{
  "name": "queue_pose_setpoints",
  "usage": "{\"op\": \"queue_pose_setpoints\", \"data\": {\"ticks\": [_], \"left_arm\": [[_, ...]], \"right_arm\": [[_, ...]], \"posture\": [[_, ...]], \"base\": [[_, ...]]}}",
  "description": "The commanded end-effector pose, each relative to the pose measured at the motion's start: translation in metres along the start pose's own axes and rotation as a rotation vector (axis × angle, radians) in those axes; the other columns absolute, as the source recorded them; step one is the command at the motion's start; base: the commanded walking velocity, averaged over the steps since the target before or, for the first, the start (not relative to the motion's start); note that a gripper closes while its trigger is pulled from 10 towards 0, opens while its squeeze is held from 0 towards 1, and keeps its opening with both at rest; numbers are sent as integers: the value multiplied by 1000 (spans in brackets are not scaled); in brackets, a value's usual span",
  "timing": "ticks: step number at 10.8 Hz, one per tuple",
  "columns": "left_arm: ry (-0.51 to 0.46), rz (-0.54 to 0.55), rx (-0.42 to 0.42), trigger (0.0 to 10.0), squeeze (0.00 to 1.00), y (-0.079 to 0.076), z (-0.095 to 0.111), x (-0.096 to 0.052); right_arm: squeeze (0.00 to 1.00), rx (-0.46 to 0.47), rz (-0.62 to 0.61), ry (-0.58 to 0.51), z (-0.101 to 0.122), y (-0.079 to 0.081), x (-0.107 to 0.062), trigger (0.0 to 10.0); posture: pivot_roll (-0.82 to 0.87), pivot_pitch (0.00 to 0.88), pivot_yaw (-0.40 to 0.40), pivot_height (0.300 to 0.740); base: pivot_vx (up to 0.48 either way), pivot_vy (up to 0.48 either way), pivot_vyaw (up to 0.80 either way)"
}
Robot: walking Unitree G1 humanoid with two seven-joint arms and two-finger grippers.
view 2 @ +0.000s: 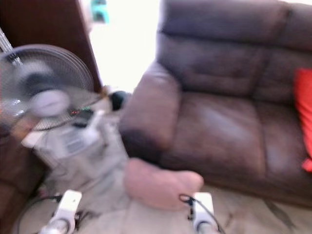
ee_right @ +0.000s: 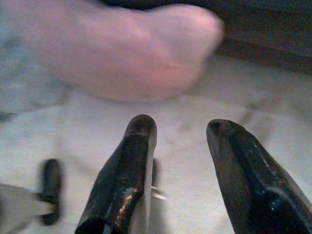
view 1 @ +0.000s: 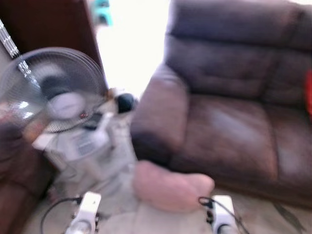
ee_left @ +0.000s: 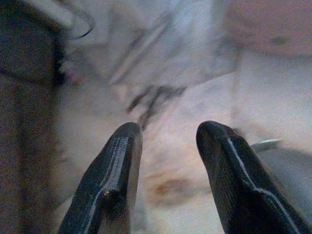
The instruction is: Move the pillow to the sofa from floor
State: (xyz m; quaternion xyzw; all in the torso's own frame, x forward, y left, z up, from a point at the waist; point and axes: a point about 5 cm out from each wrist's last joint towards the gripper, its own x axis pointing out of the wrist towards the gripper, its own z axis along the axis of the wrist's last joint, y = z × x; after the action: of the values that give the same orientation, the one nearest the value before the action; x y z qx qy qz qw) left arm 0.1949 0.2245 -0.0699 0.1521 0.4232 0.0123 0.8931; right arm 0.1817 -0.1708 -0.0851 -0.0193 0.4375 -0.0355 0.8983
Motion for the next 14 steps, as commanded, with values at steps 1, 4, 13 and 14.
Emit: {"op": "queue_pose_setpoints", "data": {"ticks": [1, 4, 13, 14], "left_arm": [[-3, -7, 21, 10000, 0, -2, 0, 0], [-12, -18, 13, 10000, 0, -4, 1, 0], [-32, -43, -29, 10000, 0, -13, 3, 0], [-37, -43, -31, 10000, 0, -14, 4, 0]], "right_arm": [[0, 4, -9, 3, -1, -2, 0, 10000], [0, 7, -12, -2, -1, -3, 0, 10000], [0, 6, -23, -6, 0, -7, 0, 10000], [0, 10, -25, -6, 0, -7, 0, 10000]], "posture": [[88, 24, 22, 740], [88, 25, 18, 740], [89, 32, 3, 740], [88, 32, 3, 740]], "base": [[0, 247, 0], [0, 0, 0], [0, 0, -255], [0, 0, -719]]}}
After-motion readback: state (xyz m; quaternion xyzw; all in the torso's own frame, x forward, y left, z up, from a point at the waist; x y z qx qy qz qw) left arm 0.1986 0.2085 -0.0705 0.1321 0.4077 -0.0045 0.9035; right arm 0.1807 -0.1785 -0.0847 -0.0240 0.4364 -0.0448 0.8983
